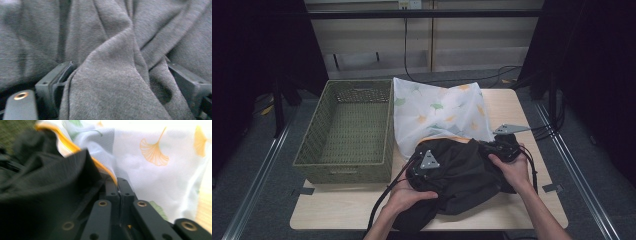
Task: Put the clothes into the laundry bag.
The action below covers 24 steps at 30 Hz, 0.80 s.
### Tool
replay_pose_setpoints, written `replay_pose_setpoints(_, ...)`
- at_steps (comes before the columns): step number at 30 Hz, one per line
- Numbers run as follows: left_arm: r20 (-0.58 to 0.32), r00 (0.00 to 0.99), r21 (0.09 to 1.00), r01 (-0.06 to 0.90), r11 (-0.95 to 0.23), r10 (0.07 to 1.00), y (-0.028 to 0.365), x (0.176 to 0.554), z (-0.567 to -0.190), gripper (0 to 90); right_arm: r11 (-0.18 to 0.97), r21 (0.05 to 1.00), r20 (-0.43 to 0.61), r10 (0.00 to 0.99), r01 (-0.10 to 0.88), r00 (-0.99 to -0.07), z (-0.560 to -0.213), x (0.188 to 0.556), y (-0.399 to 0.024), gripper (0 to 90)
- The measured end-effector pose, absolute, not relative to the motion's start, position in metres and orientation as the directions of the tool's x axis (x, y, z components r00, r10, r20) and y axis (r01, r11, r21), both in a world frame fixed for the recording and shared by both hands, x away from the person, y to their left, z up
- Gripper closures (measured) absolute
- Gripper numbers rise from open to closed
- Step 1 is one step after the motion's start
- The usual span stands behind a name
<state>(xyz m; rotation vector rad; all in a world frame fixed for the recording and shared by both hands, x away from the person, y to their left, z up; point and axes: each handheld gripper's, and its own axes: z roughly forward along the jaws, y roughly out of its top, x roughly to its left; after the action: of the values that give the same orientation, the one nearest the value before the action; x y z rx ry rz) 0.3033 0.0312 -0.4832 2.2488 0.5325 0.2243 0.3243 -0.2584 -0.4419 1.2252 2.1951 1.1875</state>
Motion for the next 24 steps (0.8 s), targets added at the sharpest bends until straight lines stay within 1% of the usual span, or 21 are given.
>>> replay_pose_setpoints(1,-0.01,0.896,0.745,0.303,-0.594,0.444,0.031,0.303,-0.483,16.9,0.271,0.808,0.085,0.824,0.522,-0.56,-0.442,0.324,-0.258,89.6)
replay_pose_setpoints(2,0.005,0.887,0.744,0.305,-0.594,0.462,0.03,0.303,-0.484,18.4,0.252,0.829,0.089,0.822,0.499,-0.562,-0.432,0.318,-0.26,90.0)
replay_pose_setpoints(3,0.046,0.891,0.736,0.275,-0.619,0.451,0.031,0.304,-0.484,18.4,0.252,0.829,0.089,0.822,0.499,-0.562,-0.432,0.318,-0.26,90.0)
replay_pose_setpoints(4,0.053,0.889,0.723,0.28,-0.632,0.455,0.031,0.305,-0.483,19.6,0.226,0.849,0.098,0.82,0.477,-0.564,-0.422,0.309,-0.263,90.0)
replay_pose_setpoints(6,0.039,0.884,0.736,0.29,-0.612,0.466,0.033,0.309,-0.485,22.5,0.222,0.863,0.089,0.817,0.453,-0.569,-0.414,0.3,-0.264,90.0)
replay_pose_setpoints(7,0.033,0.878,0.74,0.3,-0.602,0.478,0.033,0.31,-0.486,22.5,0.222,0.863,0.089,0.817,0.453,-0.569,-0.414,0.3,-0.264,90.0)
replay_pose_setpoints(9,0.04,0.879,0.741,0.293,-0.604,0.475,0.034,0.313,-0.487,23.6,0.226,0.871,0.082,0.809,0.436,-0.583,-0.406,0.292,-0.263,90.0)
replay_pose_setpoints(10,0.031,0.873,0.744,0.305,-0.595,0.486,0.034,0.314,-0.488,24.8,0.232,0.879,0.077,0.793,0.417,-0.605,-0.398,0.285,-0.261,90.0)
replay_pose_setpoints(11,0.048,0.873,0.728,0.302,-0.615,0.486,0.034,0.315,-0.486,24.8,0.232,0.879,0.077,0.793,0.417,-0.605,-0.398,0.285,-0.261,90.0)
replay_pose_setpoints(12,0.048,0.868,0.735,0.304,-0.606,0.494,0.034,0.315,-0.487,25.3,0.239,0.878,0.074,0.788,0.415,-0.611,-0.396,0.281,-0.26,90.0)
replay_pose_setpoints(14,0.02,0.853,0.758,0.326,-0.565,0.521,0.034,0.318,-0.489,26.6,0.288,0.862,0.053,0.767,0.417,-0.64,-0.399,0.269,-0.254,90.0)
replay_pose_setpoints(16,0.011,0.849,0.75,0.341,-0.566,0.527,0.036,0.318,-0.487,26.9,0.296,0.855,0.054,0.764,0.425,-0.643,-0.402,0.266,-0.253,90.0)
replay_pose_setpoints(18,-0.009,0.853,0.756,0.347,-0.555,0.522,0.038,0.319,-0.485,27.3,0.306,0.843,0.059,0.764,0.443,-0.642,-0.409,0.261,-0.254,90.0)
replay_pose_setpoints(20,-0.049,0.858,0.78,0.353,-0.517,0.511,0.043,0.316,-0.479,27.4,0.312,0.831,0.067,0.766,0.46,-0.64,-0.417,0.259,-0.257,90.0)
replay_pose_setpoints(21,-0.084,0.873,0.801,0.346,-0.488,0.481,0.046,0.311,-0.471,26.7,0.31,0.825,0.08,0.765,0.473,-0.639,-0.424,0.257,-0.26,90.0)
replay_pose_setpoints(22,-0.101,0.886,0.814,0.335,-0.475,0.452,0.048,0.308,-0.466,25.1,0.303,0.823,0.091,0.765,0.48,-0.638,-0.426,0.257,-0.261,90.0)
replay_pose_setpoints(23,-0.101,0.886,0.814,0.335,-0.475,0.452,0.048,0.308,-0.466,23.3,0.303,0.823,0.091,0.765,0.48,-0.638,-0.426,0.257,-0.261,90.0)
replay_pose_setpoints(24,-0.12,0.901,0.821,0.326,-0.469,0.416,0.048,0.301,-0.459,19.8,0.295,0.821,0.104,0.765,0.489,-0.636,-0.428,0.257,-0.262,90.0)
